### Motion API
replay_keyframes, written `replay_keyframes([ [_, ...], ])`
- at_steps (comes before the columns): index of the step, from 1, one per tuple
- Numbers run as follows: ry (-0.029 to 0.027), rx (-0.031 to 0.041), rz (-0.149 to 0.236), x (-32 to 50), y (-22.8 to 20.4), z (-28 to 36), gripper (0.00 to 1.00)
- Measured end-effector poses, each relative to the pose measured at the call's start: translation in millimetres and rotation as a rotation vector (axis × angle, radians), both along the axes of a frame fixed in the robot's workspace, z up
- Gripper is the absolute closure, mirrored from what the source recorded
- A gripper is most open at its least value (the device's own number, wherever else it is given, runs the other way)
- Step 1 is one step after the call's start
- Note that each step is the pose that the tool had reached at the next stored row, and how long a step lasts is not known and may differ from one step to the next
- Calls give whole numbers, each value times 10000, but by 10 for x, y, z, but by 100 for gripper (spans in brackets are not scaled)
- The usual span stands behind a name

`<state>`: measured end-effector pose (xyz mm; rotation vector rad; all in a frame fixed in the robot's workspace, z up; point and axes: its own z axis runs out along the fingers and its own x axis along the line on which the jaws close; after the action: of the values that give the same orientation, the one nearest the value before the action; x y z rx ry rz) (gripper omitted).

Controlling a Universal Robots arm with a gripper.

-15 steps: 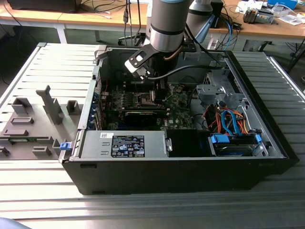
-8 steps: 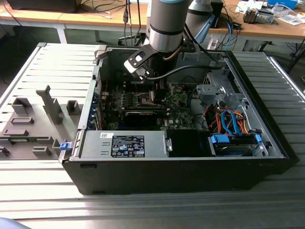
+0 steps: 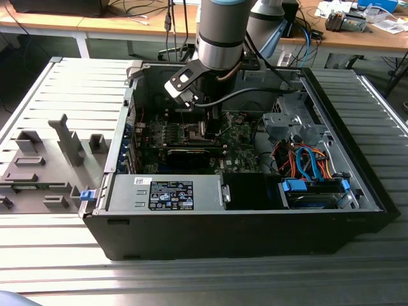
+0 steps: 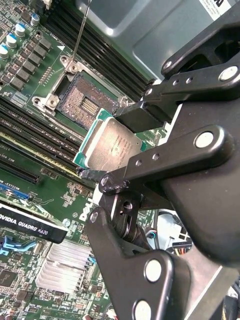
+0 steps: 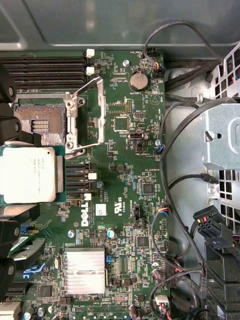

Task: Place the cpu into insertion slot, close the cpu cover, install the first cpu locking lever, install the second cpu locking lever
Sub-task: 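Place the cpu into insertion slot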

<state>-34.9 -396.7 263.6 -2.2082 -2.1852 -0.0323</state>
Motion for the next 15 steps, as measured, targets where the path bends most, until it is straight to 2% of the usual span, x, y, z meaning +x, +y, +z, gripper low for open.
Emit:
replay_keyframes([
  [15,0,1,0,-52,0,-7,46],
])
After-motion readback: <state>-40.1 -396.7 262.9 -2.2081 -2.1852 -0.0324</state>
